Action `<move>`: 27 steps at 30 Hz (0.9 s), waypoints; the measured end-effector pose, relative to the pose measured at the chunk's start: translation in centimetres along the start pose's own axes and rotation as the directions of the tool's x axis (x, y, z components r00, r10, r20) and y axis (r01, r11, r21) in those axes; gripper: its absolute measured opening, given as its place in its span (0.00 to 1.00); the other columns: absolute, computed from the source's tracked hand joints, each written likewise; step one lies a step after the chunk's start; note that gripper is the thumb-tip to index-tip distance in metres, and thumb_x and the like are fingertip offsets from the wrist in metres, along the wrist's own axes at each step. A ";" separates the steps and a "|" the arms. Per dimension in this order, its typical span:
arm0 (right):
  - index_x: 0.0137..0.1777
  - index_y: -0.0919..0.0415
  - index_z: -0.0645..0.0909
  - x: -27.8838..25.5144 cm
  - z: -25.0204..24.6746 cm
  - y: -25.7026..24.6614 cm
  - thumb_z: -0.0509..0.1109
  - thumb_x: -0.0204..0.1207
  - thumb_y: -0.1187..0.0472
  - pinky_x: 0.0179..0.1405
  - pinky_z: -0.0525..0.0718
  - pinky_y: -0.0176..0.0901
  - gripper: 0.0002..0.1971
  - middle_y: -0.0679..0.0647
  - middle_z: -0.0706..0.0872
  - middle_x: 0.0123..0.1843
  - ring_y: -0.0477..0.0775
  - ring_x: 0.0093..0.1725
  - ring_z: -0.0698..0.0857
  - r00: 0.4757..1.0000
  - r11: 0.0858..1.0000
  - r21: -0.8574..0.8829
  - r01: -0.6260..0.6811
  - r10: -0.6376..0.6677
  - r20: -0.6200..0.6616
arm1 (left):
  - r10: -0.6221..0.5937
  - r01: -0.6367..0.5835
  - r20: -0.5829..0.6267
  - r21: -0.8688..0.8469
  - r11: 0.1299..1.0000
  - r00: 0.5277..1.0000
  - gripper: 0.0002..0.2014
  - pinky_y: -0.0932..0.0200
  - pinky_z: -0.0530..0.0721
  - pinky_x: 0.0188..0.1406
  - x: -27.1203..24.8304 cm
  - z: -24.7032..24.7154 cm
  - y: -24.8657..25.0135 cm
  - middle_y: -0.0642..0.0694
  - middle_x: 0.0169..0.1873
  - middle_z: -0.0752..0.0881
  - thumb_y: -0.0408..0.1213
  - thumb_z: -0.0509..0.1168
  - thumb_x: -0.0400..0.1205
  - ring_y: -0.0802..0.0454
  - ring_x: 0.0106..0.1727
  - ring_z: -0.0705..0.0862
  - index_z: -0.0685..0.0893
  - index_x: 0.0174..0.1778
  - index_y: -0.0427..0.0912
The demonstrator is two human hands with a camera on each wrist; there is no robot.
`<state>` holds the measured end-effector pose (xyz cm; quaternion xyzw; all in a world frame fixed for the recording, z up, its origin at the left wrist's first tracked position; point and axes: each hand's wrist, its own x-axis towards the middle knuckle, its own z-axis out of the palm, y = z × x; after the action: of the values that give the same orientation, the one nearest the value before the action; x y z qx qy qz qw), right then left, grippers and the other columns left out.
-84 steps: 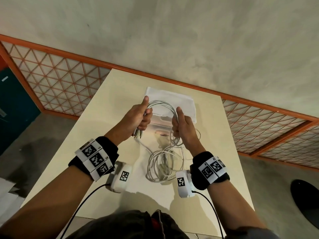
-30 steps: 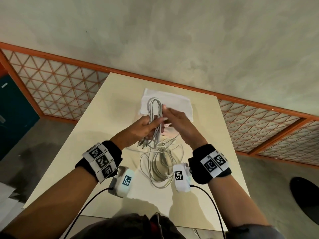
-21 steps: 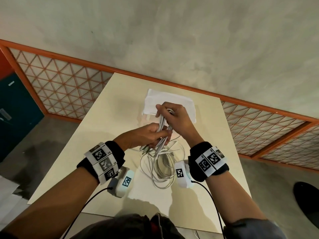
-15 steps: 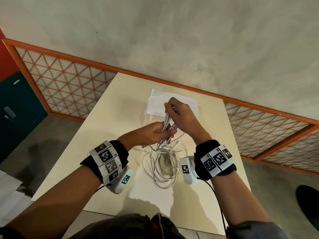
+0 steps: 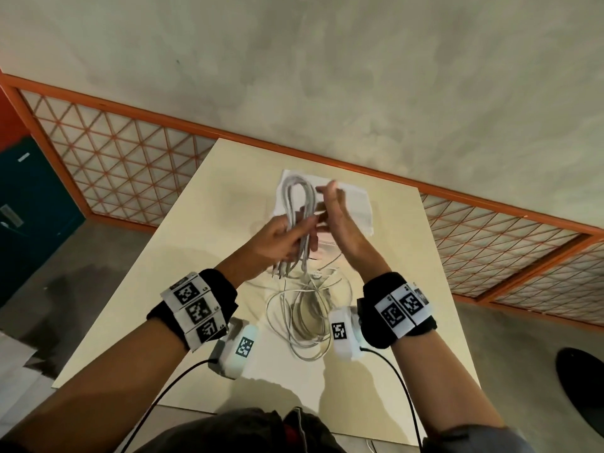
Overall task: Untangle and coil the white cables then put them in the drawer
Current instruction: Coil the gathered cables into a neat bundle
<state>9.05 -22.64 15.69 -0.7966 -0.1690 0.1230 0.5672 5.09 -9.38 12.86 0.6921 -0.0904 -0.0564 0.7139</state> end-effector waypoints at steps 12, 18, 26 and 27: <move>0.40 0.58 0.78 -1.3 1.9 2.2 0.49 0.86 0.46 0.35 0.73 0.37 0.23 0.48 0.75 0.27 0.42 0.26 0.73 0.980 0.935 -0.317 0.161 -0.112 0.167 | 0.158 -0.140 -0.428 0.074 0.987 0.890 0.23 0.64 0.70 0.13 2.1 -2.6 -0.5 0.24 0.35 0.84 0.46 0.50 0.89 0.48 0.19 0.70 0.82 0.30 0.53; 0.47 0.62 0.71 -2.1 4.5 2.8 0.49 0.87 0.51 0.35 0.79 0.38 0.16 0.51 0.82 0.27 0.50 0.26 0.81 0.939 0.959 -0.253 0.132 -0.039 0.343 | 0.082 -0.137 -0.524 -0.068 0.988 0.848 0.21 0.65 0.74 0.26 3.2 -1.8 -0.8 0.52 0.19 0.81 0.45 0.50 0.89 0.58 0.21 0.75 0.74 0.31 0.44; 0.43 0.62 0.80 -1.4 1.9 4.3 0.67 0.81 0.57 0.52 0.83 0.54 0.09 0.55 0.91 0.39 0.56 0.40 0.89 0.880 0.979 -0.197 0.043 0.056 0.471 | 0.047 -0.214 -0.532 -0.258 0.942 0.846 0.20 0.59 0.69 0.22 3.9 -2.4 0.0 0.55 0.15 0.71 0.44 0.50 0.89 0.59 0.16 0.71 0.71 0.31 0.44; 0.43 0.62 0.81 -1.2 1.6 4.4 0.67 0.80 0.55 0.53 0.82 0.54 0.10 0.54 0.91 0.39 0.54 0.41 0.89 0.880 0.976 -0.215 0.040 0.067 0.470 | 0.056 -0.221 -0.530 -0.253 0.942 0.846 0.20 0.60 0.67 0.21 3.9 -2.4 0.2 0.55 0.15 0.71 0.44 0.49 0.89 0.59 0.16 0.71 0.70 0.31 0.44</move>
<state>7.90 -23.05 10.99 -0.8007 -0.3093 0.2989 0.4169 9.37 -7.81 13.22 0.5549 0.0634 0.1701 0.8118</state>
